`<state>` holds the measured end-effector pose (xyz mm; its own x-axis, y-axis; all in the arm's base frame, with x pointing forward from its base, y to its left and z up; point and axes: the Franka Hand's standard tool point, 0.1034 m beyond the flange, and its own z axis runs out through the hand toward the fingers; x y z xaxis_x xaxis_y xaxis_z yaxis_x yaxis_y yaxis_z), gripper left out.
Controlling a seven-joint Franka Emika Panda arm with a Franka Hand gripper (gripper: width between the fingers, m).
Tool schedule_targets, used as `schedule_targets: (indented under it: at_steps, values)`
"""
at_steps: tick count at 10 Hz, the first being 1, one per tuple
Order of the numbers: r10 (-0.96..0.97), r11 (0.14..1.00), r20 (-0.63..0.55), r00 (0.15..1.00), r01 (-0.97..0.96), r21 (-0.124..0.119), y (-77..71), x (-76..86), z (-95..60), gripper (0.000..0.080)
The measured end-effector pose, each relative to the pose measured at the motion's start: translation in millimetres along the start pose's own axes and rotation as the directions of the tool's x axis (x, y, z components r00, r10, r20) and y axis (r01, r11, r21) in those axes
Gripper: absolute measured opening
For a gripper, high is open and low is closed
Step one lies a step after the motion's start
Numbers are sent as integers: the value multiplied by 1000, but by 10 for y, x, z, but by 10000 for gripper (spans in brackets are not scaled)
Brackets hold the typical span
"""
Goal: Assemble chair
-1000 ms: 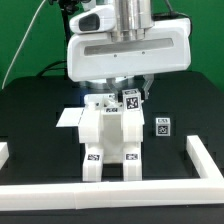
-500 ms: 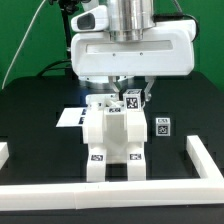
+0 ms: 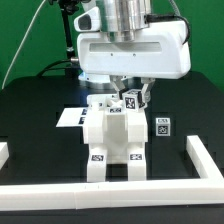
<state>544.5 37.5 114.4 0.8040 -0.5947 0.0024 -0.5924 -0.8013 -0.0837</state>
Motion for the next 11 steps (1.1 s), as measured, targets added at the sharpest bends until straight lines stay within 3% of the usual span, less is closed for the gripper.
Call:
schedule_targets:
  at_steps: [1, 2, 3, 5, 8, 9, 10, 11]
  values:
    - [-130, 991, -2, 991, 130, -16, -26, -17, -4, 376]
    - [-318, 948, 11, 948, 319, -23, -33, -13, -20, 559]
    - [-490, 871, 32, 871, 491, -25, -56, -16, -37, 632]
    - [-671, 740, 51, 740, 672, -19, -64, -86, 7, 646]
    - [-796, 603, 55, 603, 797, -15, -39, -58, 4, 649]
    - [-895, 442, 59, 442, 897, -15, -4, -23, 6, 649]
    - [-927, 373, 45, 373, 928, -14, 31, 39, -15, 649]
    - [-924, 381, 28, 382, 924, -20, 62, 95, -38, 649]
